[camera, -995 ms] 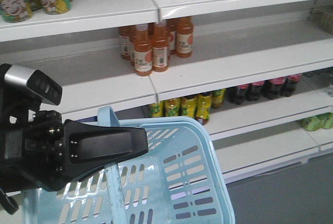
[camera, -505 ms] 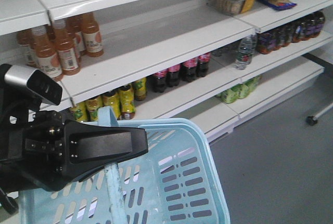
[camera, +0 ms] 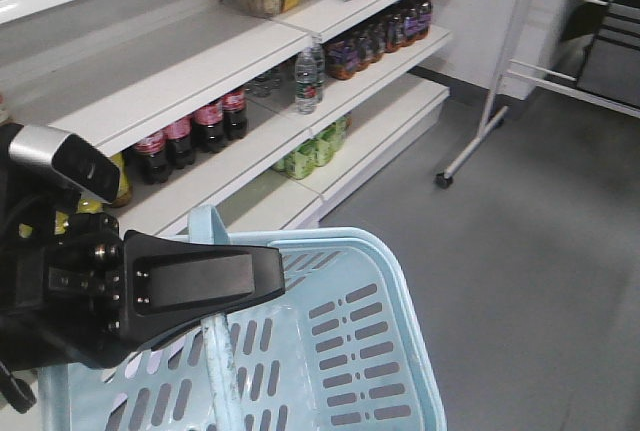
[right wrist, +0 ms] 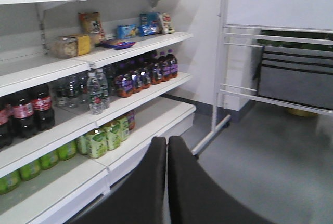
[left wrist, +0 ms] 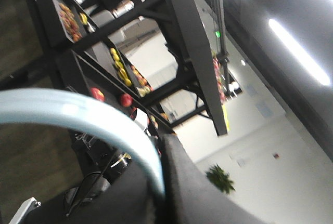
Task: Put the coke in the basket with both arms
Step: 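Turn the base toward the whiteboard stand while holding the basket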
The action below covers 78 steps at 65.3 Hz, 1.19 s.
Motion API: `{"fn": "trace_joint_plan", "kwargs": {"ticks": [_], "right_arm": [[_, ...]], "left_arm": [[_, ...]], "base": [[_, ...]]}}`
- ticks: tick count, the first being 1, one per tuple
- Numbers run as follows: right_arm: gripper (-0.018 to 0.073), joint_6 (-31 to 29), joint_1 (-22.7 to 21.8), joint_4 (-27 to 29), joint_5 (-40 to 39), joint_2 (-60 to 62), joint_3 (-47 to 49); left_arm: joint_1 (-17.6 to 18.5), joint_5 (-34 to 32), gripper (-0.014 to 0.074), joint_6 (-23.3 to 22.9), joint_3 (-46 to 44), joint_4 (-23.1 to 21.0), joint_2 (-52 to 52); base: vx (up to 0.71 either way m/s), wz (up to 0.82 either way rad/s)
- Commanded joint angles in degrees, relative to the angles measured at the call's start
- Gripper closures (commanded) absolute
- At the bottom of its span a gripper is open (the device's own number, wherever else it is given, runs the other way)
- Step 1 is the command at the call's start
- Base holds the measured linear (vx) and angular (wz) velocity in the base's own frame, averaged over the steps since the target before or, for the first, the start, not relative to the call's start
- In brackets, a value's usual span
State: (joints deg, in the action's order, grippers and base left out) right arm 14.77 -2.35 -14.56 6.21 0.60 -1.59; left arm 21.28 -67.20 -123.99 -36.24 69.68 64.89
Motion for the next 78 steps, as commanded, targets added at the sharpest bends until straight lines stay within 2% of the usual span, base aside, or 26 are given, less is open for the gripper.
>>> {"fn": "trace_joint_plan", "kwargs": {"ticks": [1, 38, 78], "right_arm": [[0.0564, -0.3, -0.4, -0.3, -3.8, 0.7, -0.4], [0.0564, -0.3, -0.4, -0.3, -3.8, 0.7, -0.4], [0.0564, -0.3, -0.4, -0.3, -3.8, 0.7, -0.4]], "left_arm": [[0.3, -9.8, 0.0603, 0.1, -1.9, -5.0, -1.3], [0.3, -9.8, 0.0602, 0.1, -1.9, -5.0, -1.3], [0.3, -9.8, 0.0602, 0.1, -1.9, -5.0, -1.3]], "base": [[-0.09, -0.60], [-0.04, -0.45], [0.09, -0.38]]}}
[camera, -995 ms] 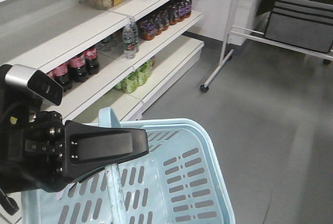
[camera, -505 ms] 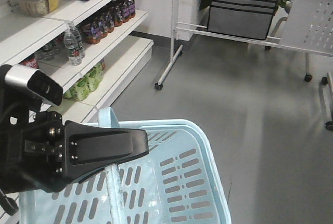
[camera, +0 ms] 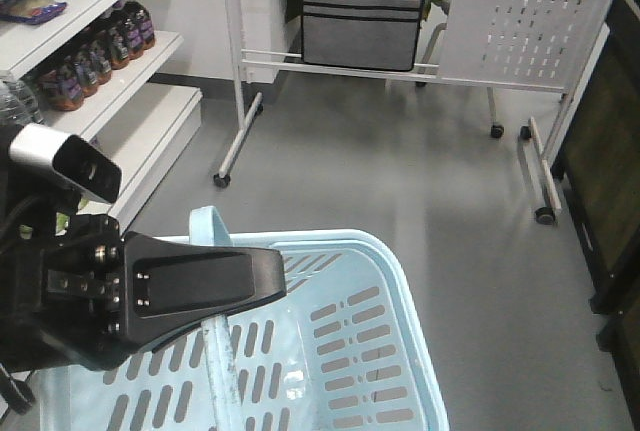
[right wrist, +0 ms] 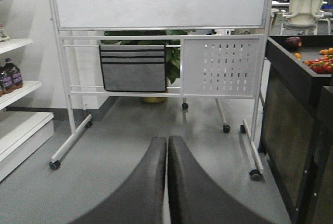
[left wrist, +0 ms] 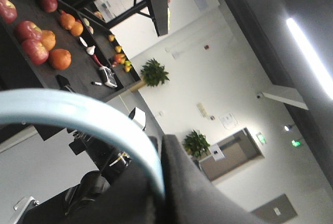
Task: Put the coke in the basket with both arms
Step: 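Turn the base toward the whiteboard stand while holding the basket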
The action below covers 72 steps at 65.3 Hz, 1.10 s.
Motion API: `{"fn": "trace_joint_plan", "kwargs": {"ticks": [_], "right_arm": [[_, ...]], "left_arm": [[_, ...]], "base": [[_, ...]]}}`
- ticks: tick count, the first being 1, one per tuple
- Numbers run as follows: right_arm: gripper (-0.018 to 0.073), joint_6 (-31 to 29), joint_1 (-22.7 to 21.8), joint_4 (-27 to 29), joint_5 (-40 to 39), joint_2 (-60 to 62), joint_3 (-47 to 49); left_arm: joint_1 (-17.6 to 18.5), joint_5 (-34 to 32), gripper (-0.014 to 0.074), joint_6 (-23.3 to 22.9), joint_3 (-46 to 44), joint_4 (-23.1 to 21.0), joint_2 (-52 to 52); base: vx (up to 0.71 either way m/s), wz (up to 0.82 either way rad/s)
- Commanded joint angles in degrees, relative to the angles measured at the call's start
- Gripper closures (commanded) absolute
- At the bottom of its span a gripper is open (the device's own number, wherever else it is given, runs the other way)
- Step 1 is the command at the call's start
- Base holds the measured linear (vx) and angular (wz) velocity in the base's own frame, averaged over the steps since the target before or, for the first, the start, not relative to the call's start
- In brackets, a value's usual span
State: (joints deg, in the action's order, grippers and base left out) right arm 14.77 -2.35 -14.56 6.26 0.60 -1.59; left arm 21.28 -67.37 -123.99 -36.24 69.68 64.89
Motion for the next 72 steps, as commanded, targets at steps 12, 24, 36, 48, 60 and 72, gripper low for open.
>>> {"fn": "trace_joint_plan", "kwargs": {"ticks": [12, 24, 36, 48, 60, 72], "right_arm": [[0.0564, -0.3, -0.4, -0.3, -3.9, 0.7, -0.4], [0.0564, -0.3, -0.4, -0.3, -3.9, 0.7, -0.4], [0.0564, -0.3, -0.4, -0.3, -3.9, 0.7, -0.4], [0.0564, -0.3, -0.4, -0.3, -3.9, 0.7, -0.4], [0.0564, -0.3, -0.4, -0.3, -4.0, 0.7, -0.4], [0.0564, -0.3, -0.4, -0.3, -4.0, 0.7, -0.4]], "left_arm": [[0.3, -9.7, 0.0602, 0.1, -1.9, -5.0, -1.3], [0.3, -9.7, 0.0602, 0.1, -1.9, -5.0, -1.3], [0.3, -9.7, 0.0602, 0.1, -1.9, -5.0, -1.3], [0.3, -9.7, 0.0602, 0.1, -1.9, -5.0, -1.3], [0.3, -9.7, 0.0602, 0.1, -1.9, -5.0, -1.3], [0.3, -9.7, 0.0602, 0.1, -1.9, -5.0, -1.3]], "base": [[0.15, -0.32], [0.18, -0.23], [0.22, -0.15], [0.25, -0.11], [0.27, -0.08], [0.28, -0.08]]}}
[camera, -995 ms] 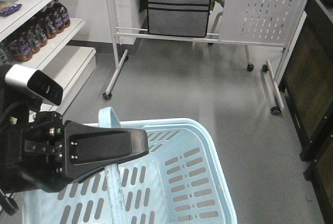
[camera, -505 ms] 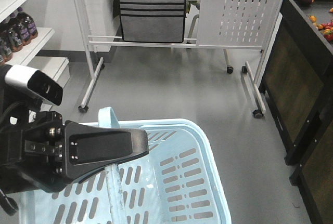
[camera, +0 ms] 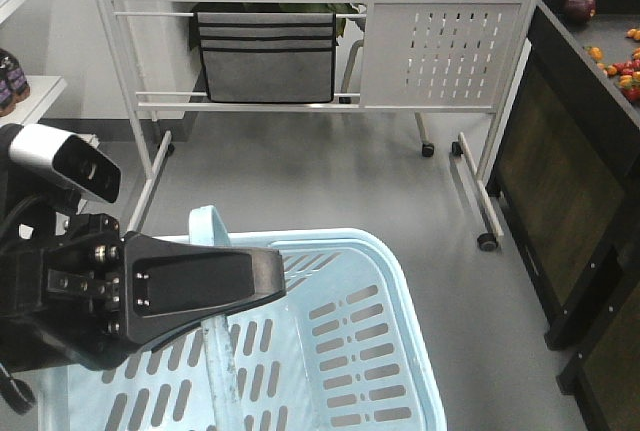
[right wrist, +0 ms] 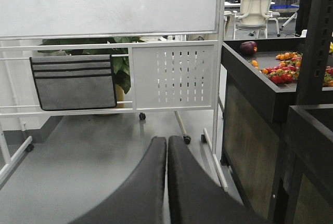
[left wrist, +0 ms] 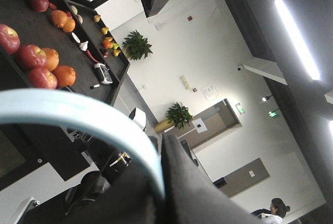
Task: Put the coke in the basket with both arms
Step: 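Turn the base toward the whiteboard stand while holding the basket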
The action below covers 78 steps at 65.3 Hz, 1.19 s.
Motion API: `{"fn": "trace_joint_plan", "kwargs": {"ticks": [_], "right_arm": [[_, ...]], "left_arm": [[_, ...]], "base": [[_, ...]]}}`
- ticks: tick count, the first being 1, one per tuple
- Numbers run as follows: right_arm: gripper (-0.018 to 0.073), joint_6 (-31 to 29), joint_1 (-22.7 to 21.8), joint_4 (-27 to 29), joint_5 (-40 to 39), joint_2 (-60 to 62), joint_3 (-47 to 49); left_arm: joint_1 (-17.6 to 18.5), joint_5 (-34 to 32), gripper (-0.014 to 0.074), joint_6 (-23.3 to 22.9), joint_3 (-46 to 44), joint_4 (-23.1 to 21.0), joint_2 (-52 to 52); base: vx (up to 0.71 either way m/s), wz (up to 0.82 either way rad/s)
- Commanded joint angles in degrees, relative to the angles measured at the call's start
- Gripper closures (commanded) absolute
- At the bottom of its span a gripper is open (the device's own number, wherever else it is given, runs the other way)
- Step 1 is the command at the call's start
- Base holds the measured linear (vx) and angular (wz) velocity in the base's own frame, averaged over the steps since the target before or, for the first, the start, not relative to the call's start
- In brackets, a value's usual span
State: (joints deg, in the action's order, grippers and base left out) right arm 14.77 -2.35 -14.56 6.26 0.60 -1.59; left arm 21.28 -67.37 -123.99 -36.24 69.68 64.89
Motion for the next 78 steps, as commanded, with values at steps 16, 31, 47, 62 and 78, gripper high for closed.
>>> {"fn": "trace_joint_plan", "kwargs": {"ticks": [16, 31, 47, 62, 78], "right_arm": [[0.0564, -0.3, -0.4, -0.3, -4.0, 0.7, -0.4], [0.0564, -0.3, -0.4, -0.3, -4.0, 0.7, -0.4], [0.0564, -0.3, -0.4, -0.3, -4.0, 0.7, -0.4], [0.0564, -0.3, -0.4, -0.3, -3.9, 0.7, -0.4], [0.0564, -0.3, -0.4, -0.3, -3.9, 0.7, -0.4]], "left_arm": [[0.3, -9.7, 0.0602, 0.1, -1.9, -5.0, -1.3], [0.3, -9.7, 0.0602, 0.1, -1.9, -5.0, -1.3], [0.3, -9.6, 0.0602, 0.1, -1.9, -5.0, -1.3], [0.3, -9.6, 0.0602, 0.1, -1.9, -5.1, -1.3], [0.3, -9.4, 0.0602, 0.1, -1.9, -5.1, -1.3]], "base": [[0.28, -0.07], [0.29, -0.07], [0.30, -0.05], [0.29, 0.02], [0.26, 0.19]]}}
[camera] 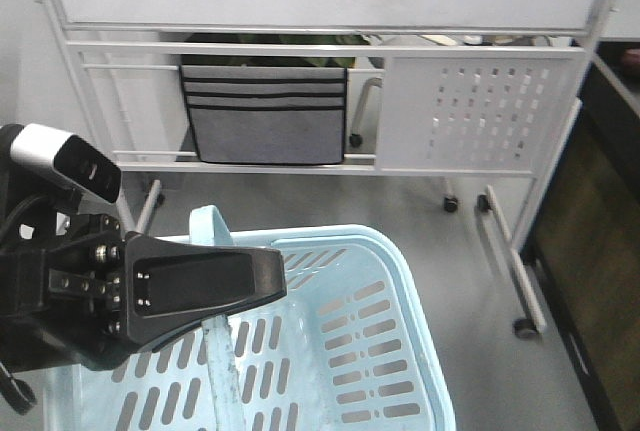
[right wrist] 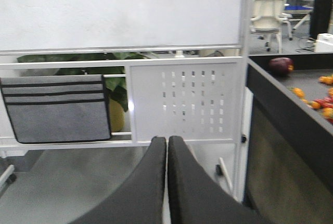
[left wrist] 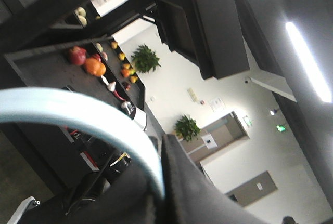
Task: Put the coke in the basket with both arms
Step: 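Turn the base toward the snack shelves carrying the basket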
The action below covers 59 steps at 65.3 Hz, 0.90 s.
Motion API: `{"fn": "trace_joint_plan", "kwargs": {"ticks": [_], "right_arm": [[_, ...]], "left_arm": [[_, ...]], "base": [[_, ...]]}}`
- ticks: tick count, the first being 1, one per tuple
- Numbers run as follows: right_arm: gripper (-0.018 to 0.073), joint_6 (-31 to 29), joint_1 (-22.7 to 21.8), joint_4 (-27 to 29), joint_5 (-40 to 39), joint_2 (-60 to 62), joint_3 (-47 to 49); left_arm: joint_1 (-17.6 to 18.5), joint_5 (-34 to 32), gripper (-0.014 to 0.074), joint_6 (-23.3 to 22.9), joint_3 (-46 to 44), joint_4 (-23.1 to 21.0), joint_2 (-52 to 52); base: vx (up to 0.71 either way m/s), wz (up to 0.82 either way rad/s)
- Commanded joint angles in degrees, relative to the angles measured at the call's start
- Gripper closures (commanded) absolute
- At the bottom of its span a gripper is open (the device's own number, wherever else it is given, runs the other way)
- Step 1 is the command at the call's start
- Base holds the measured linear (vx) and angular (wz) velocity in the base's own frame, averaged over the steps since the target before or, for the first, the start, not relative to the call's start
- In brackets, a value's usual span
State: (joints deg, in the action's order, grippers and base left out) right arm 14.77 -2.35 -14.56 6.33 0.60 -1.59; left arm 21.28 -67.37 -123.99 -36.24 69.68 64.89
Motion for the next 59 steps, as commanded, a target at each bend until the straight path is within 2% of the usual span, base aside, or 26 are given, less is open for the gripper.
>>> {"fn": "trace_joint_plan", "kwargs": {"ticks": [1, 21, 59], "right_arm": [[0.0564, -0.3, -0.4, -0.3, -4.0, 0.7, -0.4], [0.0564, -0.3, -0.4, -0.3, -4.0, 0.7, -0.4], [0.0564, -0.3, -0.4, -0.3, -4.0, 0.7, -0.4]], "left_arm": [[0.3, -9.4, 0.0602, 0.1, -1.9, -5.1, -1.3], [0.3, -9.4, 0.0602, 0.1, -1.9, -5.1, -1.3], [0.3, -9.4, 0.0602, 0.1, -1.9, -5.1, -1.4]], "base": [[0.25, 0.32], [0.23, 0.47], [0.18, 0.68]]}}
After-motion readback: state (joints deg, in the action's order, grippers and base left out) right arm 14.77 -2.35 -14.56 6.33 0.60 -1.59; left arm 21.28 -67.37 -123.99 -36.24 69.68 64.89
